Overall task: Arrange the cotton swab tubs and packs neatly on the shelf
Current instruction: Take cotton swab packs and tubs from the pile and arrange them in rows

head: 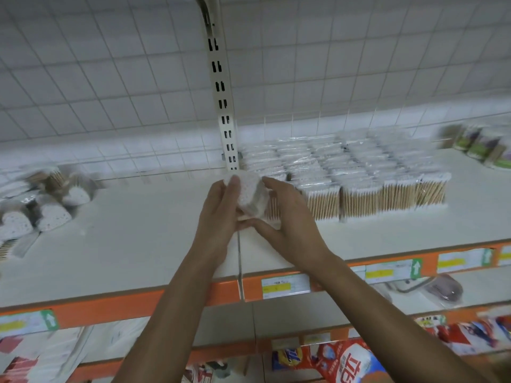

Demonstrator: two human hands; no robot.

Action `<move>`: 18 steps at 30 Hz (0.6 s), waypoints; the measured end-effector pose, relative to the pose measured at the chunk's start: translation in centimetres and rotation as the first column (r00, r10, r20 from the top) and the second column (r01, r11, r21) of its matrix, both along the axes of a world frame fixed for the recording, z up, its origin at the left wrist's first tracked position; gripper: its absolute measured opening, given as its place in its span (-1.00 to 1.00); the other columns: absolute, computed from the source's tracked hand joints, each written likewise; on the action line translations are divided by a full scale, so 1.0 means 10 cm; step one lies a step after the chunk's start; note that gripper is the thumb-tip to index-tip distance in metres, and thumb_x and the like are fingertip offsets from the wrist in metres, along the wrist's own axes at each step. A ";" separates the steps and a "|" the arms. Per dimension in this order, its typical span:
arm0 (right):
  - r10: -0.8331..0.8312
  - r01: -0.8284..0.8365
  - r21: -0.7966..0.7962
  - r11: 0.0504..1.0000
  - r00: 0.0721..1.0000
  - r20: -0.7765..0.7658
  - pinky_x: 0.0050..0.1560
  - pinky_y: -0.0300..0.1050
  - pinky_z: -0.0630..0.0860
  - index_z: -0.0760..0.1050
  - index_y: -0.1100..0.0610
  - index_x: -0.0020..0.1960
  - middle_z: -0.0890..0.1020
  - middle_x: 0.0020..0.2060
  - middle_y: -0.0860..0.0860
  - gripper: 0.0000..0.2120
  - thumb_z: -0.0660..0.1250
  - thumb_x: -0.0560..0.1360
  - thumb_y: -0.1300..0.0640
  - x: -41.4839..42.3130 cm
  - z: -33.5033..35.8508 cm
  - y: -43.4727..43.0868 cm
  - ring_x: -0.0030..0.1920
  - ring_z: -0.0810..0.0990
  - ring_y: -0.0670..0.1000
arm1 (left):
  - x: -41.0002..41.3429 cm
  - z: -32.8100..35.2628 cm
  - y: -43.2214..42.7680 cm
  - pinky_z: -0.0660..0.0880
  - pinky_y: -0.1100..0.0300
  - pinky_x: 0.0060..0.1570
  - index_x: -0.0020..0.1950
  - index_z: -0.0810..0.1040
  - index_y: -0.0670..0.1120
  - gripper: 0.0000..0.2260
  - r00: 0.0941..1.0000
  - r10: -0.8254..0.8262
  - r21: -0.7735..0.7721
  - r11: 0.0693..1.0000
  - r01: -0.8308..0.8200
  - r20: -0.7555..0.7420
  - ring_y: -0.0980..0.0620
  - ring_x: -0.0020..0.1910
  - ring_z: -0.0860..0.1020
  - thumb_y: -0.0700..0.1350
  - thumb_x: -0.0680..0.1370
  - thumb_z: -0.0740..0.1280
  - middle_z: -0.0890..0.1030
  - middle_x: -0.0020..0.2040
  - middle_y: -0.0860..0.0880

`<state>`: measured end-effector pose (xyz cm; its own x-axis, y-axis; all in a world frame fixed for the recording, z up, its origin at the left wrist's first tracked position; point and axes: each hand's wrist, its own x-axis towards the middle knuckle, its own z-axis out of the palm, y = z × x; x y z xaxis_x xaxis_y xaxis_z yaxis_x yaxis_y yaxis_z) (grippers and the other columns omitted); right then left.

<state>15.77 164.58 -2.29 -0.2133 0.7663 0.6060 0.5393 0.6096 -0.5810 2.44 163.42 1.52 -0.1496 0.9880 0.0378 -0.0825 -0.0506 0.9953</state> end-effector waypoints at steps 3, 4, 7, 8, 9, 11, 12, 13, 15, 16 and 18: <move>-0.047 0.047 0.022 0.999 0.999 -0.020 0.18 -0.33 0.29 0.34 0.23 0.34 0.51 0.18 0.10 -0.41 0.32 0.44 -0.08 0.18 0.06 -0.02 0.17 0.45 0.03 | 0.17 0.10 -0.02 0.60 0.10 -0.17 0.17 0.52 -0.09 -0.65 0.997 -0.076 -0.011 0.997 0.076 0.022 -0.06 -0.08 0.67 0.11 0.62 0.11 0.67 -0.03 -0.07; -0.039 0.039 0.016 0.999 0.998 -0.051 0.14 -0.43 0.28 0.35 0.23 0.33 0.52 0.16 0.10 -0.42 0.33 0.44 -0.08 0.27 0.08 -0.04 0.15 0.44 -0.02 | 0.25 0.14 -0.04 0.60 0.06 -0.12 0.17 0.53 -0.10 -0.65 0.995 -0.099 -0.007 0.995 0.099 0.023 -0.07 -0.09 0.67 0.10 0.62 0.12 0.68 -0.04 -0.06; -0.017 0.018 0.004 1.000 0.989 -0.148 0.11 -0.28 0.45 0.34 0.21 0.35 0.50 0.15 0.03 -0.40 0.34 0.43 -0.09 0.59 0.14 -0.11 0.13 0.48 -0.03 | 0.53 0.20 -0.08 0.59 0.00 -0.05 0.11 0.53 -0.14 -0.68 0.988 -0.153 0.016 0.988 0.153 0.006 -0.08 -0.12 0.66 0.08 0.59 0.20 0.68 -0.11 -0.06; -0.020 0.024 0.022 0.999 0.987 -0.158 0.09 -0.18 0.50 0.33 0.21 0.35 0.48 0.13 -0.01 -0.40 0.32 0.43 -0.10 0.73 0.15 -0.14 0.13 0.49 0.01 | 0.64 0.21 -0.09 0.59 0.00 -0.05 0.11 0.52 -0.13 -0.66 0.986 -0.169 0.025 0.985 0.169 -0.006 -0.08 -0.14 0.66 0.12 0.55 0.25 0.68 -0.11 -0.06; -0.025 0.032 0.039 0.999 0.986 -0.166 0.07 -0.11 0.52 0.34 0.21 0.36 0.46 0.10 -0.05 -0.41 0.31 0.44 -0.09 0.88 0.16 -0.17 0.12 0.50 0.04 | 0.79 0.22 -0.11 0.59 0.01 -0.05 0.14 0.50 -0.13 -0.60 0.982 -0.189 0.033 0.981 0.190 -0.025 -0.07 -0.13 0.66 0.16 0.50 0.28 0.68 -0.08 -0.08; -0.053 0.059 0.031 0.998 0.982 -0.181 0.04 -0.09 0.53 0.34 0.19 0.37 0.44 0.07 -0.08 -0.41 0.32 0.45 -0.08 1.20 0.17 -0.20 0.10 0.49 0.05 | 1.11 0.20 -0.12 0.59 0.02 -0.02 0.29 0.42 -0.10 -0.51 0.969 -0.231 0.035 0.972 0.234 -0.087 -0.07 -0.07 0.66 0.16 0.47 0.33 0.67 0.00 -0.11; -0.069 0.073 0.013 0.997 0.980 -0.186 0.03 -0.14 0.52 0.34 0.17 0.38 0.44 0.07 -0.07 -0.41 0.34 0.45 -0.08 1.39 0.17 -0.22 0.10 0.48 0.00 | 1.30 0.18 -0.14 0.59 0.03 0.00 0.33 0.39 -0.08 -0.51 0.963 -0.238 0.034 0.969 0.244 -0.124 -0.05 -0.04 0.66 0.12 0.49 0.35 0.66 0.02 -0.10; -0.081 0.082 -0.006 0.997 0.977 -0.198 0.04 -0.21 0.52 0.34 0.13 0.39 0.44 0.08 -0.04 -0.41 0.36 0.44 -0.07 1.58 0.17 -0.24 0.10 0.46 -0.05 | 1.50 0.17 -0.15 0.59 0.03 0.01 0.32 0.39 -0.06 -0.51 0.959 -0.237 0.035 0.969 0.245 -0.155 -0.02 -0.03 0.65 0.11 0.47 0.37 0.66 0.01 -0.07; -0.089 0.085 -0.027 0.996 0.969 -0.232 0.05 -0.31 0.50 0.36 0.07 0.38 0.42 0.09 0.02 -0.43 0.39 0.41 -0.01 1.97 0.17 -0.27 0.11 0.45 -0.09 | 1.90 0.14 -0.16 0.59 0.01 0.03 0.20 0.47 -0.01 -0.53 0.956 -0.225 0.054 0.970 0.238 -0.189 0.01 -0.04 0.65 0.18 0.39 0.43 0.66 -0.03 -0.01; -0.094 0.090 -0.029 0.996 0.966 -0.241 0.05 -0.34 0.50 0.37 0.07 0.36 0.41 0.10 0.03 -0.45 0.40 0.40 0.02 2.18 0.16 -0.29 0.11 0.45 -0.08 | 2.09 0.13 -0.16 0.58 -0.02 0.04 0.14 0.51 -0.04 -0.51 0.954 -0.215 0.058 0.971 0.232 -0.210 -0.04 -0.03 0.64 0.24 0.36 0.44 0.66 -0.03 -0.05; -0.118 0.114 -0.030 0.993 0.968 -0.224 0.05 -0.35 0.50 0.41 0.09 0.33 0.39 0.13 0.04 -0.47 0.43 0.39 0.10 2.59 0.12 -0.31 0.11 0.44 -0.09 | 2.46 0.12 -0.14 0.58 -0.07 0.05 0.07 0.51 -0.23 -0.35 0.950 -0.203 0.052 0.974 0.221 -0.236 -0.18 0.01 0.60 0.33 0.32 0.34 0.60 0.01 -0.25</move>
